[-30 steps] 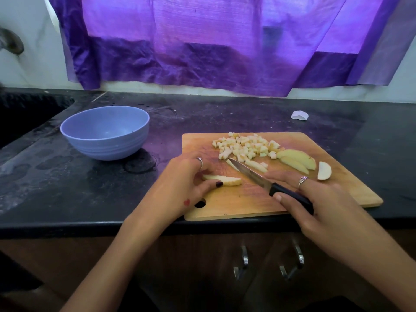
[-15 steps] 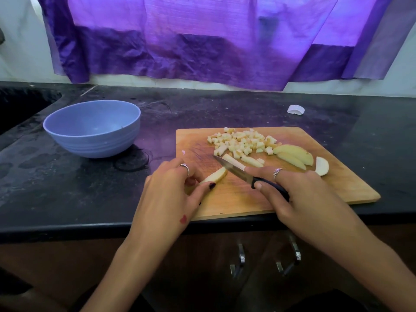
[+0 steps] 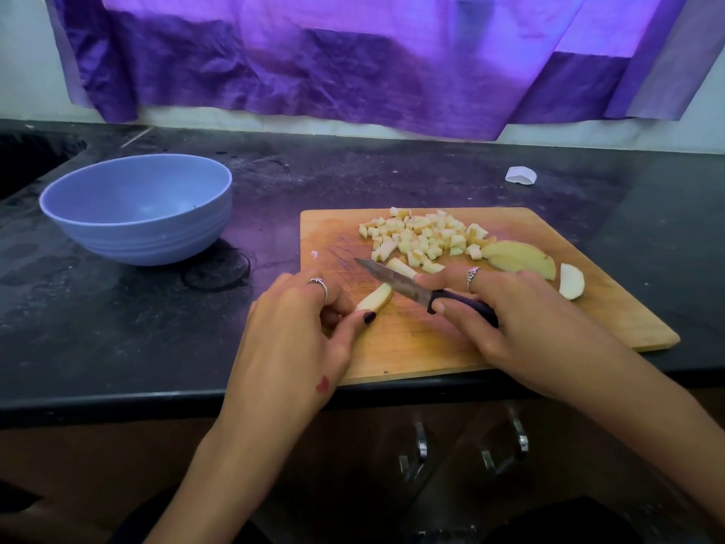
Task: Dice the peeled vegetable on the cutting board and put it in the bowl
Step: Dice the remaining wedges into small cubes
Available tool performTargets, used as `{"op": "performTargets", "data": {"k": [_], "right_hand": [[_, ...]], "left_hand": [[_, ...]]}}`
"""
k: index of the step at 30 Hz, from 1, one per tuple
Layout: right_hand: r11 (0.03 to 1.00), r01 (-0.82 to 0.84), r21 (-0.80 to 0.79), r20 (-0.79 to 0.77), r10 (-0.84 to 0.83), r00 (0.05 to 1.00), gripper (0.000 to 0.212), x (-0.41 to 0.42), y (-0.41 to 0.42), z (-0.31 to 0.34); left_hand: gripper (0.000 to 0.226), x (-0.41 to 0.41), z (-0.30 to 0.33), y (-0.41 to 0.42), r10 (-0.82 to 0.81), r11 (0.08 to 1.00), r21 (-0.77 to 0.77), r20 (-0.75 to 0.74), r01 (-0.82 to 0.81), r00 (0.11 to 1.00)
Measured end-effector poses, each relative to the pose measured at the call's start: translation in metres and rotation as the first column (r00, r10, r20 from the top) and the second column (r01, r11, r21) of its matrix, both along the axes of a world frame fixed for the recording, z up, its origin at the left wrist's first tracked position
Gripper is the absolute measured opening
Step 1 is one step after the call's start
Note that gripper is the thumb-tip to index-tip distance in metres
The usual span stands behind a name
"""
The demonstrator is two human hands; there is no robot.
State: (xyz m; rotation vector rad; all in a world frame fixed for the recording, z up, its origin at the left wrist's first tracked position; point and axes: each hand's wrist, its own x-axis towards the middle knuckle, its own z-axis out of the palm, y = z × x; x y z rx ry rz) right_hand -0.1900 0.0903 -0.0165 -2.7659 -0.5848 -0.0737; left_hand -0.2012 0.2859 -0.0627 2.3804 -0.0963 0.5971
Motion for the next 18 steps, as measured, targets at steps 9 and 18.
{"op": "performTargets", "data": {"k": [9,18], "right_hand": [[0.990,-0.011,-0.140,0.038,0.017,0.999,0.038,-0.012,-0.005,0.000],[0.999,0.034,-0.031,0.191,-0.027,0.981,0.039,-0.025,-0.015,-0.006]], "left_hand": [[0.018,-0.005,0.003,-0.006,0.037,0.998,0.052,0.018,-0.038,0.999],[0.017,-0.005,0.005,-0.006,0.028,0.999,0.046,-0.005,-0.028,1.000]]}}
